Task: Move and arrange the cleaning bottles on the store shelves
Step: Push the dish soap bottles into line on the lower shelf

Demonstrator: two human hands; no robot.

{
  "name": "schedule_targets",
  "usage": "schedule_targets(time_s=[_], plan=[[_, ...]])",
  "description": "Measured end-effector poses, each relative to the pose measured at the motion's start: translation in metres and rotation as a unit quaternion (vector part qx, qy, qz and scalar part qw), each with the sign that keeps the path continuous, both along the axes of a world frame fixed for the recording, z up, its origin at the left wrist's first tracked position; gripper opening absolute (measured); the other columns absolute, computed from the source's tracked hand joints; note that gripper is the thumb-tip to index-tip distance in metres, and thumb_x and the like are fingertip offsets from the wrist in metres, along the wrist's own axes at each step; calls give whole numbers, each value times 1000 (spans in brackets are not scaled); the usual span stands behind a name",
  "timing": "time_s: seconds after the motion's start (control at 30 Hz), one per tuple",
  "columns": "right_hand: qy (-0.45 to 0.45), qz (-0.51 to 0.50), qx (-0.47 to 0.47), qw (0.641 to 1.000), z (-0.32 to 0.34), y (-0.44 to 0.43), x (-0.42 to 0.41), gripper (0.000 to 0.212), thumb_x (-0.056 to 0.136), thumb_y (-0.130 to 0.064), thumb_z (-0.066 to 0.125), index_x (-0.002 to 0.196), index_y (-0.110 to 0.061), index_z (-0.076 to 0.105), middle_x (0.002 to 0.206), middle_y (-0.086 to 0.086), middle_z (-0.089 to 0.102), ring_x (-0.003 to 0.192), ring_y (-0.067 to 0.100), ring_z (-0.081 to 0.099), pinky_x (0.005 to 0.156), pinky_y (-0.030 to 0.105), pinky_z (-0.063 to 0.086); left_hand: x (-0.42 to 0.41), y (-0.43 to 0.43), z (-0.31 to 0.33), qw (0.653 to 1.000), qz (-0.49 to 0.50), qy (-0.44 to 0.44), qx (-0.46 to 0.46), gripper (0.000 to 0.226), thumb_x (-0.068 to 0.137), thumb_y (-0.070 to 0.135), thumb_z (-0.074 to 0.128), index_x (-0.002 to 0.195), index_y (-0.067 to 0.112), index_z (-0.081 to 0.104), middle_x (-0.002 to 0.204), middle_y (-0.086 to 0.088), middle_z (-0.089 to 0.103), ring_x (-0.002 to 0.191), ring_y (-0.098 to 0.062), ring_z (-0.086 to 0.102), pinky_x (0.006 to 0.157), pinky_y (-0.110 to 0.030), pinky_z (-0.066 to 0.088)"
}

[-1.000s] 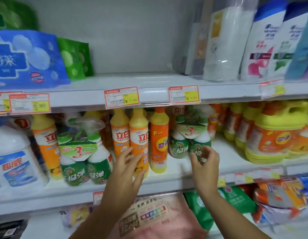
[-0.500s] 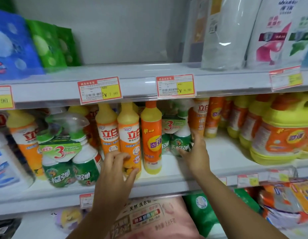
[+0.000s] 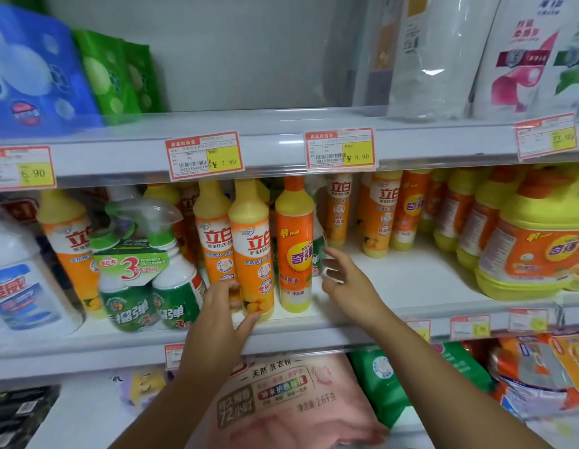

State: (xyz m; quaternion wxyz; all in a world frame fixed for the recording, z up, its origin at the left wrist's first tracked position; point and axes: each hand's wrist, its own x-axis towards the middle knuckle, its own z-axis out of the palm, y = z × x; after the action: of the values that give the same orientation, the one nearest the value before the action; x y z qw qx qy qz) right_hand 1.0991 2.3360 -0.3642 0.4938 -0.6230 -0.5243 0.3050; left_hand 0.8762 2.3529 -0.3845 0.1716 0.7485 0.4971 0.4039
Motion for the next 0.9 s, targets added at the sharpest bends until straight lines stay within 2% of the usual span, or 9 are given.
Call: schedule_targets(time_s=[0.1, 0.2, 0.3, 0.43, 0.5, 0.6, 0.73, 0.8, 0.9], plan=[[-11, 24, -13, 1000, -4, -7, -6, 62, 86, -6, 55, 139, -32, 37, 127, -5, 54, 118, 13, 52, 103, 34, 42, 0, -3, 1, 1000, -10, -10, -17, 53, 77, 27, 72, 120, 26, 40, 113, 10, 49, 92, -3, 55, 79, -29, 46], [-27, 63, -16, 998, -6, -12, -14, 63, 86, -9, 59, 137, -39, 35, 127, -10, 54, 119, 12, 52, 103, 33, 43, 0, -3, 0, 999, -14, -7, -30, 56, 77, 29, 72, 121, 26, 39, 111, 11, 49, 93, -5, 55, 81, -28, 47], [-62, 68, -23, 995, -5, -14, -17, 67, 87, -14, 62, 142, -36, 29, 132, -8, 50, 120, 9, 48, 103, 30, 40, 0, -3, 2, 1000, 0, 17, -5, 42, 76, 28, 73, 106, 25, 43, 102, 8, 49, 90, -9, 53, 75, -25, 42], [-85, -78, -9, 993, 4, -18, 15, 60, 89, -17, 59, 143, -25, 34, 135, 1, 51, 122, 18, 49, 100, 31, 40, 9, -11, 5, 986, -12, 104, 127, 28, 74, 30, 72, 91, 25, 51, 88, 12, 47, 81, -9, 47, 66, -20, 37], [-88, -167, 6, 982, 2, -22, 43, 54, 88, -17, 60, 139, -21, 41, 134, 6, 54, 120, 21, 51, 98, 31, 40, 22, -14, 2, 980, -63, 121, 142, 25, 77, 33, 69, 96, 27, 54, 91, 16, 49, 85, -7, 48, 69, -18, 37], [-80, -236, -29, 968, -1, -24, 85, 55, 87, -22, 63, 137, -15, 42, 135, 14, 52, 119, 27, 52, 98, 35, 41, 45, -10, -11, 976, -117, 138, 125, 31, 80, 44, 54, 107, 29, 58, 105, 15, 58, 99, -6, 48, 81, -21, 39], [-71, -267, -10, 961, 4, -15, 123, 56, 88, -21, 62, 139, -12, 39, 138, 11, 50, 123, 27, 50, 97, 33, 39, 77, -6, -24, 969, -174, 138, 111, 43, 80, 51, 45, 113, 29, 61, 115, 13, 62, 108, 0, 45, 92, -19, 35], [-83, -259, -12, 962, 5, -7, 132, 56, 90, -17, 59, 141, -10, 36, 139, 12, 50, 124, 29, 50, 94, 30, 37, 90, -4, -29, 967, -190, 135, 100, 46, 80, 54, 44, 116, 30, 61, 119, 15, 60, 112, 0, 40, 93, -19, 34], [-105, -249, -34, 962, 2, 10, 139, 53, 88, -13, 59, 137, -7, 39, 134, 14, 54, 121, 33, 51, 90, 30, 37, 100, 3, -34, 967, -184, 137, 114, 46, 78, 56, 43, 110, 32, 65, 114, 16, 65, 109, 0, 45, 90, -19, 38]])
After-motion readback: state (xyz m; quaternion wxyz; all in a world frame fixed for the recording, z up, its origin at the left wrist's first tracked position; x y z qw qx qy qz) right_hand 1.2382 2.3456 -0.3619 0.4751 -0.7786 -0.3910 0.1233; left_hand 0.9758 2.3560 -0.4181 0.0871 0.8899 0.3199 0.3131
